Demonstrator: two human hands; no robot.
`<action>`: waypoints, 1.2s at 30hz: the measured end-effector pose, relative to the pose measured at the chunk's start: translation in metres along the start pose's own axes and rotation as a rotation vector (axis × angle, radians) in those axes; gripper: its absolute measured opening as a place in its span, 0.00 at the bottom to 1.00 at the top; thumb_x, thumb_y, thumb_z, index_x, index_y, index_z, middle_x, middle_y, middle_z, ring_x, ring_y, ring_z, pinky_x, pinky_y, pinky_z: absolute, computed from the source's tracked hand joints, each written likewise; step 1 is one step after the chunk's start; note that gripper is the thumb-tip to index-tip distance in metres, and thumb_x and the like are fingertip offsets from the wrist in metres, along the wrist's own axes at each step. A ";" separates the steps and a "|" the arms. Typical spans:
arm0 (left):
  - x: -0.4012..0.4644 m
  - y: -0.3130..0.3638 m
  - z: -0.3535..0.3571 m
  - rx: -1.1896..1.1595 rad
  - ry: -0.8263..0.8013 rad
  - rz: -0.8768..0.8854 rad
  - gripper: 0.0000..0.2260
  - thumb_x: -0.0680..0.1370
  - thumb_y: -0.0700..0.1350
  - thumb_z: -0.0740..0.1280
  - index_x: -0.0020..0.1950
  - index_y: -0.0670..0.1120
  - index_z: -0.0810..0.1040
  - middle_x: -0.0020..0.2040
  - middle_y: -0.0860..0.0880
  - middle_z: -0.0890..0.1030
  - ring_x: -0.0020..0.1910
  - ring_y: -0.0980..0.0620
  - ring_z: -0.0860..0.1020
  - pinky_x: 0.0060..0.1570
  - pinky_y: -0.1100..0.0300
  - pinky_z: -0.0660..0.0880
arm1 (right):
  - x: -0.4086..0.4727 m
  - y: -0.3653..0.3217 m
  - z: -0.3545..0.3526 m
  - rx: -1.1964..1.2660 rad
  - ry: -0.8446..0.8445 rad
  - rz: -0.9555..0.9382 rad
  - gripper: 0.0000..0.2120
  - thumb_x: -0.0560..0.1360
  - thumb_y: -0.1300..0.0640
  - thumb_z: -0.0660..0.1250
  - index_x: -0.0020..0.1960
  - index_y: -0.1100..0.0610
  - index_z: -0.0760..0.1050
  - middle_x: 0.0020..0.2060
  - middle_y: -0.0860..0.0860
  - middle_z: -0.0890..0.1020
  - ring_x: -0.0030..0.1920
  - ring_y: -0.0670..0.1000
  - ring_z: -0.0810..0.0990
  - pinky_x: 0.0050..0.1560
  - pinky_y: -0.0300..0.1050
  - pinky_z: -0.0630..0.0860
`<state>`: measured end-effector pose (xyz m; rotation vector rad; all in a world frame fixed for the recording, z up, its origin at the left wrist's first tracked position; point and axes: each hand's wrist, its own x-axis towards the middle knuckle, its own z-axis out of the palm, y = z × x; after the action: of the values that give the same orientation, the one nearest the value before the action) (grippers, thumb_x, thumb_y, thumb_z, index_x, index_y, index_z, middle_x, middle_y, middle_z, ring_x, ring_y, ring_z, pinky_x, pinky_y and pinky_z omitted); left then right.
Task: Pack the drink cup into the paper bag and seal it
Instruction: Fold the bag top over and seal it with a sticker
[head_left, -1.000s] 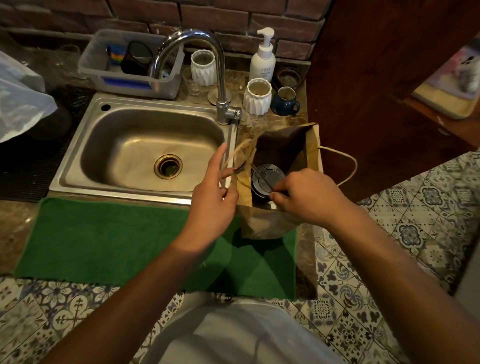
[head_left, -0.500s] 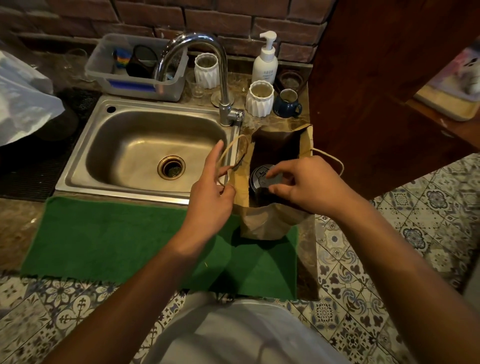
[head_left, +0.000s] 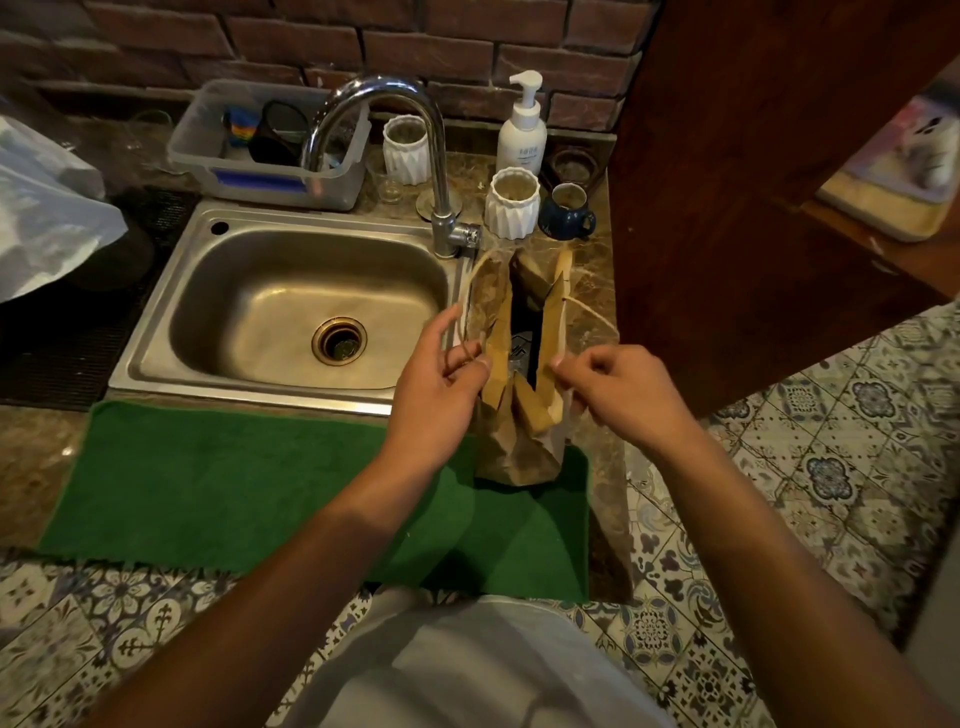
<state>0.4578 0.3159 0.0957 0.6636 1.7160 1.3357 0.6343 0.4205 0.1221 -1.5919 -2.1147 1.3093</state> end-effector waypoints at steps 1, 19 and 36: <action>-0.001 0.002 0.003 -0.009 -0.003 0.004 0.26 0.81 0.45 0.69 0.76 0.60 0.68 0.51 0.63 0.86 0.51 0.69 0.83 0.45 0.69 0.79 | 0.002 -0.001 0.004 0.017 -0.013 0.014 0.18 0.81 0.47 0.68 0.41 0.59 0.84 0.30 0.50 0.84 0.25 0.41 0.75 0.30 0.39 0.70; -0.013 -0.003 -0.005 0.338 -0.266 0.244 0.28 0.78 0.46 0.74 0.76 0.59 0.70 0.67 0.57 0.79 0.64 0.65 0.78 0.64 0.64 0.76 | 0.000 -0.005 0.042 0.638 -0.205 0.012 0.09 0.85 0.62 0.62 0.56 0.63 0.81 0.33 0.54 0.83 0.26 0.49 0.78 0.25 0.41 0.75; 0.019 -0.009 -0.037 0.539 -0.044 0.462 0.14 0.81 0.40 0.70 0.65 0.53 0.83 0.56 0.55 0.85 0.56 0.62 0.81 0.57 0.75 0.72 | 0.000 0.000 -0.052 0.056 0.302 -0.277 0.13 0.80 0.49 0.70 0.65 0.48 0.81 0.58 0.43 0.82 0.57 0.42 0.79 0.55 0.40 0.75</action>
<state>0.4171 0.3096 0.0842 1.4543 1.9751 1.1308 0.6664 0.4482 0.1529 -1.3191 -2.0031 0.9631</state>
